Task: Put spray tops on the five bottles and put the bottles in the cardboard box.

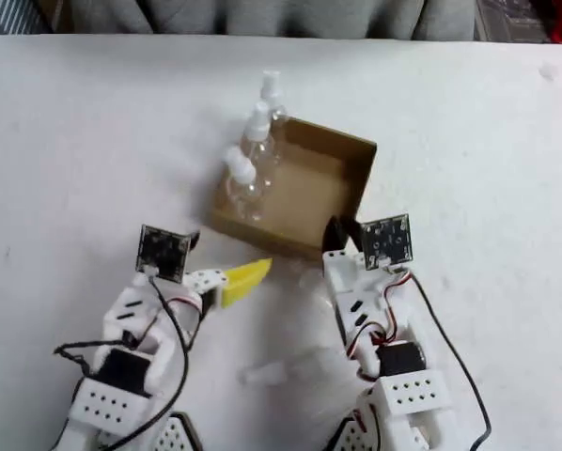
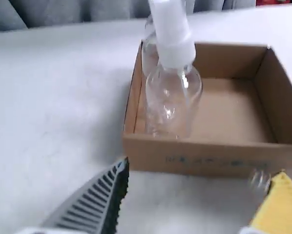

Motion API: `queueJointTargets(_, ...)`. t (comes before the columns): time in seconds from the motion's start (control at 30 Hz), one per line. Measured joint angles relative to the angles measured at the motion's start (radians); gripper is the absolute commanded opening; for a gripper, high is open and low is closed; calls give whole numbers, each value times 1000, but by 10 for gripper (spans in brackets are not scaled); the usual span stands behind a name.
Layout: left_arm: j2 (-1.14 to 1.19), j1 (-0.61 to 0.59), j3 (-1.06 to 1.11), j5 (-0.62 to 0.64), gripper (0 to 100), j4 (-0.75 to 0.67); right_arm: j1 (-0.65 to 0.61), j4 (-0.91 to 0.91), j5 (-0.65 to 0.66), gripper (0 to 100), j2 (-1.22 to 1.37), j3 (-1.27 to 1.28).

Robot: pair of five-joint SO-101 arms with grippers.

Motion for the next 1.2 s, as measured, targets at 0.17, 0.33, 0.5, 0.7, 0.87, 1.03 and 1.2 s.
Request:
queueJointTargets(0.17, -187, -49, 0, -12, 400, 278, 0, 0, 0, 16, 0, 0)
queueJointTargets(0.33, -288, -138, -3, -43, 400, 499, 38, 0, 0, 16, 0, 0)
queueJointTargets(0.5, -296, -155, -3, -55, 400, 595, 81, 0, 31, 16, 0, 0)
queueJointTargets(0.7, -296, -198, -3, -57, 400, 603, 117, 110, 137, 16, 0, -98)
queueJointTargets(0.87, -296, -222, -3, -64, 399, 603, 147, 358, 209, 16, 0, -273)
queueJointTargets(1.03, -265, -222, -3, -172, 399, 603, 261, 608, 275, 16, 0, -457)
queueJointTargets(1.2, -147, -222, -2, -222, 399, 549, 404, 678, 377, 21, 3, -508)
